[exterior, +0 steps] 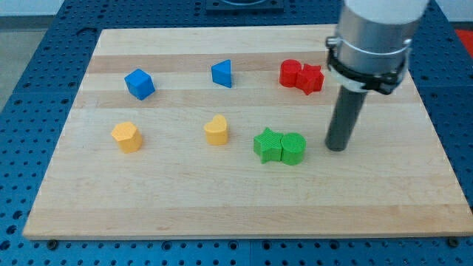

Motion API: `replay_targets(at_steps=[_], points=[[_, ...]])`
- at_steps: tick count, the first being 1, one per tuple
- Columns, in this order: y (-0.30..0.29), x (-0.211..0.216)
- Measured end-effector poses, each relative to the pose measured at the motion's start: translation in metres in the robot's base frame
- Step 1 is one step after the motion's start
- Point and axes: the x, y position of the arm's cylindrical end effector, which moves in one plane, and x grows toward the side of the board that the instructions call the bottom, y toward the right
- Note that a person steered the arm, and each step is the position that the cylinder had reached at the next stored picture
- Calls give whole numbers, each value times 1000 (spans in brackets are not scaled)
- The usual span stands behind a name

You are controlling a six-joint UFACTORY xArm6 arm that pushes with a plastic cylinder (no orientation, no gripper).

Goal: Point at yellow heart

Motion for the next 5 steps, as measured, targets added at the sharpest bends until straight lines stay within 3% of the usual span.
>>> replay_targets(at_steps=[2, 3, 4, 5], points=[[-25, 27], [20, -16], [19, -60], [-35, -60]])
